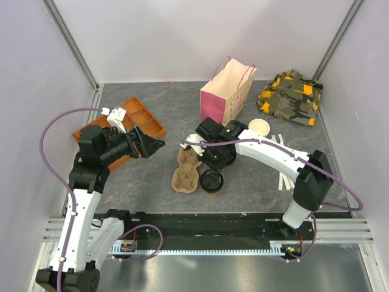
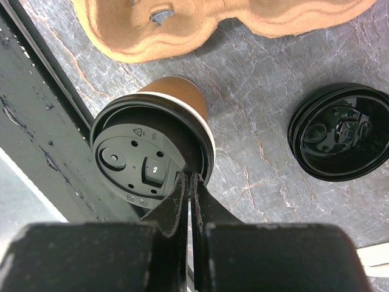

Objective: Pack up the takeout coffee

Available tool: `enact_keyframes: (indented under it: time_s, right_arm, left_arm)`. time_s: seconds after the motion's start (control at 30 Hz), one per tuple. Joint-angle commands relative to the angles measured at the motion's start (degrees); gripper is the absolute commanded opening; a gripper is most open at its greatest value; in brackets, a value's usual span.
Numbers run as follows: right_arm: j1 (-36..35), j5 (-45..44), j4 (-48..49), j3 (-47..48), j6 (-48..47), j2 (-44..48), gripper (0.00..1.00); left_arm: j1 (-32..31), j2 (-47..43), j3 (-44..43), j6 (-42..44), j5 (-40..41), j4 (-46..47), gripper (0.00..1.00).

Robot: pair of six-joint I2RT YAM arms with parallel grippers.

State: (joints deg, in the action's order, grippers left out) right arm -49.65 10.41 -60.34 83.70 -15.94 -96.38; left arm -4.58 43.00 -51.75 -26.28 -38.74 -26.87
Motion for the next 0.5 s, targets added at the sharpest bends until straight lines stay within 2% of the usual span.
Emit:
enact_keyframes:
  time_s: [0.0,0.17,0.47]
  right_arm:
    - [0.25,0.4,1.01,-0.47,-1.28,-0.13,0.06]
    - [0.52,0.4,1.19,-0.65,-1.55,-0.3,0.13]
    - [0.87,1.1,0.75,0.32,-1.46,-0.13,0.33]
  left_arm:
    - [0.36,0.24,-1.25,-1.67,-1.6,2.0,1.0]
    - [0.36,0.5,-1.25,-1.67,-1.86,1.91,1.0]
    - [0.36,0.42,-0.55,-1.93,-2.48,2.09,1.0]
